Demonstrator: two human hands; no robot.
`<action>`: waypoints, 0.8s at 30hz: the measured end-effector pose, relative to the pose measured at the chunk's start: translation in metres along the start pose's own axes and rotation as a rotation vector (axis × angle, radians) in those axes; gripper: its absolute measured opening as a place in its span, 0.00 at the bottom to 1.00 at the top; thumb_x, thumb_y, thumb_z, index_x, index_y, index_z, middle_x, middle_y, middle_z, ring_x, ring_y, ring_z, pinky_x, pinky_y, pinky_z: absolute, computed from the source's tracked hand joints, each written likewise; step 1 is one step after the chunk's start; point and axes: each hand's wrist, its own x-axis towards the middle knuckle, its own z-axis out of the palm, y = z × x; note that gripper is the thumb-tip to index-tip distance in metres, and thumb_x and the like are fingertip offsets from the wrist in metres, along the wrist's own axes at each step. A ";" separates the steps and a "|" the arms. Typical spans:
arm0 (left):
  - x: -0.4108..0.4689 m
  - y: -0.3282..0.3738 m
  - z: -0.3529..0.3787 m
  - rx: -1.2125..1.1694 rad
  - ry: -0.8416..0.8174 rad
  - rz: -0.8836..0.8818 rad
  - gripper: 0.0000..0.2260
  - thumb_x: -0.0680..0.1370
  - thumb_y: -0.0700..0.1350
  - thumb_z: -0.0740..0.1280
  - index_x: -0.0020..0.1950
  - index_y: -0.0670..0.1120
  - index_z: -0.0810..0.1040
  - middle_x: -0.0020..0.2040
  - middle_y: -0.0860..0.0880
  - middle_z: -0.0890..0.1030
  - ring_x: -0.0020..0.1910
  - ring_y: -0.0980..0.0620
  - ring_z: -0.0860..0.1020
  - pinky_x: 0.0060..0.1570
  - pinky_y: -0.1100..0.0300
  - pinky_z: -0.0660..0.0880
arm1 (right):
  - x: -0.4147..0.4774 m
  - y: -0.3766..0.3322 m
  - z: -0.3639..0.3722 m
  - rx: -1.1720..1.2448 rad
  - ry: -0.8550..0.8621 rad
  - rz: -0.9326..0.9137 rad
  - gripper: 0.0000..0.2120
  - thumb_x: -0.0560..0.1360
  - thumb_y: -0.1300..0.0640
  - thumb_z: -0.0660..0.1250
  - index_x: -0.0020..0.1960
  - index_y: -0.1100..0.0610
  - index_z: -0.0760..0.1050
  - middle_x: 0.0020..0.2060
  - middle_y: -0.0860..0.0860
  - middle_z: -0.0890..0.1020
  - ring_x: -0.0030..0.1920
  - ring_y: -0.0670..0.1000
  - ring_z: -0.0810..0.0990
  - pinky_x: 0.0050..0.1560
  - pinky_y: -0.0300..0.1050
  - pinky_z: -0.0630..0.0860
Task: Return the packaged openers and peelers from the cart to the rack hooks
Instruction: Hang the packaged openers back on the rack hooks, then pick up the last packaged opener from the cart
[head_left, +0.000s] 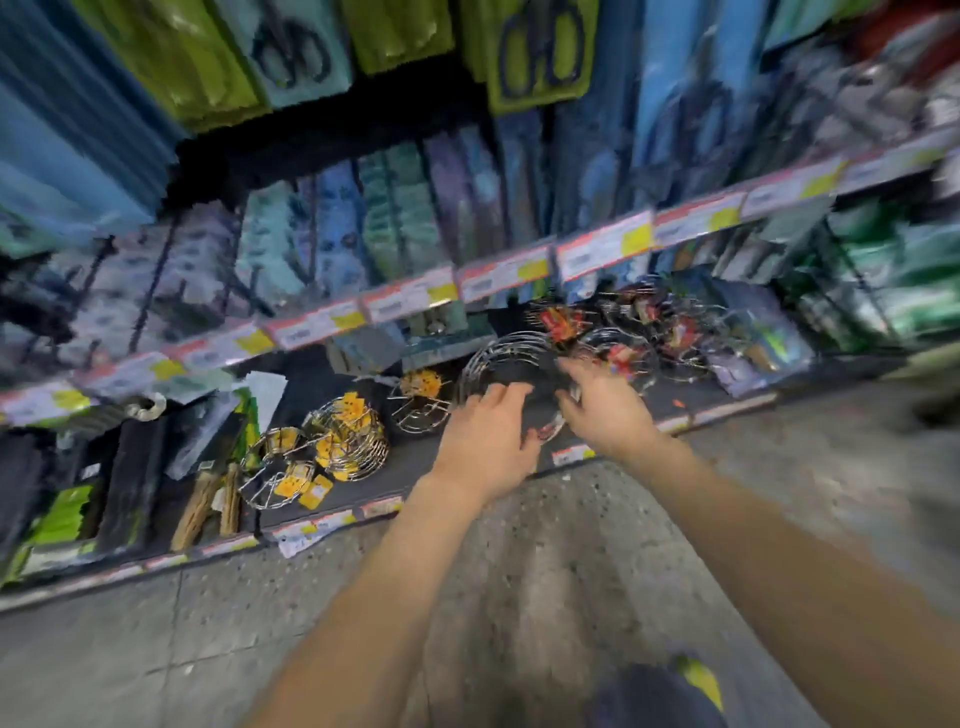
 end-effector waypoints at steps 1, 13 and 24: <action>-0.002 0.023 -0.019 0.023 -0.023 0.017 0.25 0.82 0.51 0.65 0.78 0.50 0.66 0.71 0.44 0.75 0.67 0.39 0.76 0.65 0.46 0.73 | -0.017 0.001 -0.028 0.006 -0.005 0.047 0.23 0.79 0.55 0.64 0.74 0.56 0.71 0.70 0.55 0.77 0.69 0.57 0.76 0.66 0.50 0.73; -0.016 0.402 -0.201 0.068 -0.136 0.411 0.18 0.80 0.53 0.65 0.68 0.49 0.75 0.65 0.42 0.79 0.64 0.37 0.79 0.61 0.46 0.76 | -0.240 0.070 -0.408 0.080 0.195 0.533 0.21 0.75 0.52 0.65 0.67 0.56 0.76 0.63 0.58 0.82 0.62 0.62 0.80 0.61 0.55 0.78; -0.005 0.627 -0.232 0.186 -0.149 0.677 0.22 0.82 0.55 0.62 0.73 0.46 0.72 0.66 0.41 0.79 0.64 0.37 0.79 0.60 0.45 0.77 | -0.368 0.160 -0.558 0.071 0.337 0.798 0.21 0.78 0.56 0.65 0.70 0.60 0.74 0.67 0.60 0.78 0.67 0.60 0.76 0.65 0.52 0.73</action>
